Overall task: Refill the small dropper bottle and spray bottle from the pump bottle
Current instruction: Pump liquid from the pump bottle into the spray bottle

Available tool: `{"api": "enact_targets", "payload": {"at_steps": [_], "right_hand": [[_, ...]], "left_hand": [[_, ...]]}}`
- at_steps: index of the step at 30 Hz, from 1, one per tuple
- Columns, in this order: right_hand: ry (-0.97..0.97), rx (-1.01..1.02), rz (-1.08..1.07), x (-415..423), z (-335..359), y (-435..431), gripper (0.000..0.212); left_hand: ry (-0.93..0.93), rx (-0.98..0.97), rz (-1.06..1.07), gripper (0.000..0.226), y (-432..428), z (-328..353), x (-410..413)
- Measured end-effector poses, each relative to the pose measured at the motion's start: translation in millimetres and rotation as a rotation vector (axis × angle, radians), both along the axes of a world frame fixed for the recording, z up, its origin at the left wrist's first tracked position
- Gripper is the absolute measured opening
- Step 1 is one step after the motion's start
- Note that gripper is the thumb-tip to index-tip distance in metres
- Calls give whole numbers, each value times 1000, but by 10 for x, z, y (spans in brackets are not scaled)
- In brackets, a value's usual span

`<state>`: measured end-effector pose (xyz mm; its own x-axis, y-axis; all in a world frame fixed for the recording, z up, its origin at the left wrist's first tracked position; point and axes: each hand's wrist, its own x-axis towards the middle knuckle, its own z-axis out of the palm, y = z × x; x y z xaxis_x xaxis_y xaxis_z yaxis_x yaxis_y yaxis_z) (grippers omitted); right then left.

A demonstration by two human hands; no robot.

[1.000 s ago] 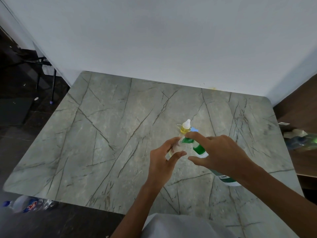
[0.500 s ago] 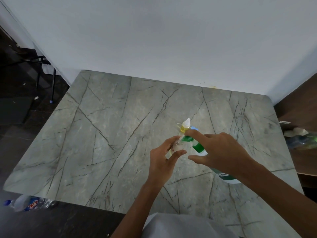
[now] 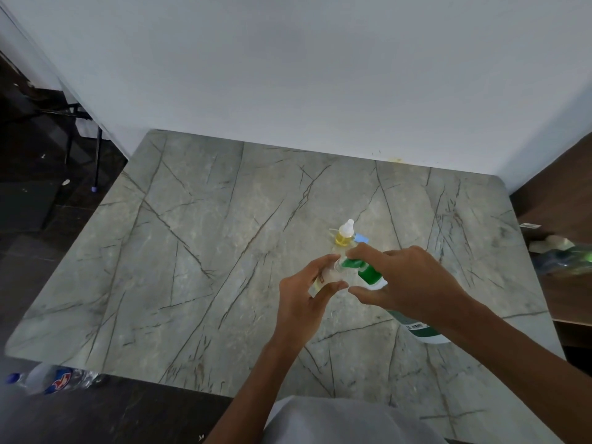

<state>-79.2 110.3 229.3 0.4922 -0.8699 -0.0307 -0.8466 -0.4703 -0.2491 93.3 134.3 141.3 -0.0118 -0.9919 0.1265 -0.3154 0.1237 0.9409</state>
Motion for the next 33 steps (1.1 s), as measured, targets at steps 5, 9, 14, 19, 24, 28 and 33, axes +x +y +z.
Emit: {"api": "enact_targets", "payload": {"at_steps": [5, 9, 14, 19, 24, 28, 33], "right_hand": [[31, -23, 14, -3, 23, 13, 57], [68, -53, 22, -5, 25, 6, 67], [40, -75, 17, -16, -16, 17, 68], [-46, -68, 11, -12, -11, 18, 65], [-121, -150, 23, -31, -63, -3, 53], [-134, -199, 30, -24, -95, -18, 52], [-40, -163, 35, -28, -83, -31, 60]], "left_hand": [[6, 4, 1, 44, -3, 25, -7], [19, 11, 10, 41, -20, 48, 1], [35, -4, 9, 39, -13, 67, 4], [38, -22, 11, 39, -17, 90, -8], [33, -29, 5, 40, -12, 48, -7], [28, -32, -1, 41, -20, 46, -5], [36, -11, 12, 42, -28, 74, 11]]}}
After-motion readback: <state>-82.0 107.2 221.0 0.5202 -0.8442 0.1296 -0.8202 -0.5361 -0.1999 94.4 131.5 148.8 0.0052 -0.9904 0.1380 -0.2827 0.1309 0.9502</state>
